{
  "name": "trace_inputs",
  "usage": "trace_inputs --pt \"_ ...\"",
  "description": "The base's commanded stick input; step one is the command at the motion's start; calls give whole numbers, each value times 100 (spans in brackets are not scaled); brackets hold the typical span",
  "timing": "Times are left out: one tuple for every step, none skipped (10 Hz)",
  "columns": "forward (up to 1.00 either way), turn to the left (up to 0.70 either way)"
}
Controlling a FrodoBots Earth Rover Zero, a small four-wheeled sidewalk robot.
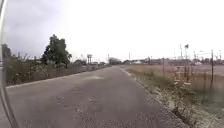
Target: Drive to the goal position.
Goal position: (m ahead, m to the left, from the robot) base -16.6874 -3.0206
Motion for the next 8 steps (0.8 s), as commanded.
trace_inputs --pt "8 0" --pt "8 0" --pt "8 0" --pt "8 0" --pt "8 0" --pt "9 0" --pt "8 0" --pt "8 0"
